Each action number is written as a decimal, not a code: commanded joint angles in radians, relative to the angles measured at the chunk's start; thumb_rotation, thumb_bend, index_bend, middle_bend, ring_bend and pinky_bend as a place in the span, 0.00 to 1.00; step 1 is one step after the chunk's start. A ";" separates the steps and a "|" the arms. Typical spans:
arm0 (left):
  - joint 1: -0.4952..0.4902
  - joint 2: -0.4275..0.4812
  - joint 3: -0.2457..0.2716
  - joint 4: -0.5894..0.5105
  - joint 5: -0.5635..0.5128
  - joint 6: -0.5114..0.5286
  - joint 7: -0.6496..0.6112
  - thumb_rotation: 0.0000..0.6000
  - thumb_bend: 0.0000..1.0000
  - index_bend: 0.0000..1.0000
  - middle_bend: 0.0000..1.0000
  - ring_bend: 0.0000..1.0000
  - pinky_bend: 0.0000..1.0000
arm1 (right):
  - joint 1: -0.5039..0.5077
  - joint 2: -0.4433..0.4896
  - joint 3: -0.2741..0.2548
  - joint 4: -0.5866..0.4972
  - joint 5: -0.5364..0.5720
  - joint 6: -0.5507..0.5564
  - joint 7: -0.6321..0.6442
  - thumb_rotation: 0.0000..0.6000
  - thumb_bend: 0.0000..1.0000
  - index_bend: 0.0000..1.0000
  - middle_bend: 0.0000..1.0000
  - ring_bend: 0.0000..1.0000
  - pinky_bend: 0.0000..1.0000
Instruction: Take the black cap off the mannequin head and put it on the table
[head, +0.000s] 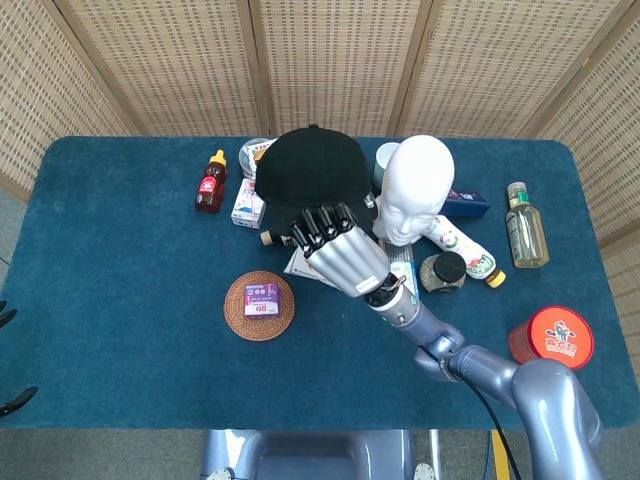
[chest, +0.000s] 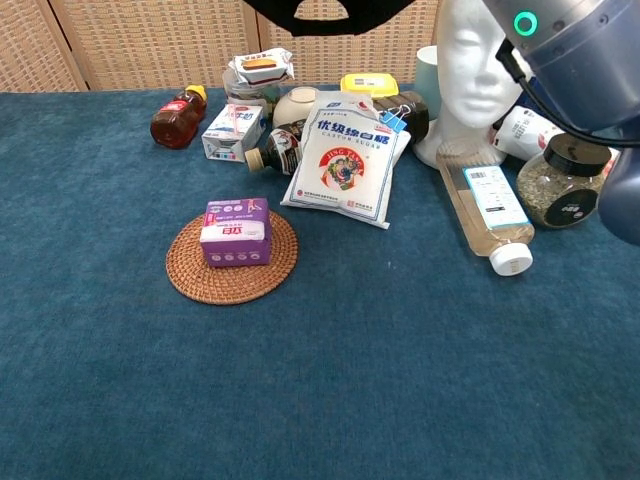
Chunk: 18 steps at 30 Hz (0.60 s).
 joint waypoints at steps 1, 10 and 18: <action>0.000 0.000 0.002 0.000 0.000 -0.002 0.000 1.00 0.16 0.04 0.00 0.00 0.00 | -0.015 -0.026 -0.014 0.012 0.000 -0.003 0.015 1.00 0.62 0.72 0.67 0.63 0.76; 0.001 -0.001 0.001 0.000 -0.004 -0.001 0.001 1.00 0.16 0.04 0.00 0.00 0.00 | -0.067 -0.122 -0.085 0.186 -0.018 -0.011 0.086 1.00 0.62 0.72 0.67 0.63 0.76; -0.002 -0.005 0.002 -0.006 -0.003 -0.011 0.022 1.00 0.16 0.04 0.00 0.00 0.00 | -0.150 -0.152 -0.124 0.220 0.019 -0.061 0.156 1.00 0.55 0.56 0.56 0.53 0.69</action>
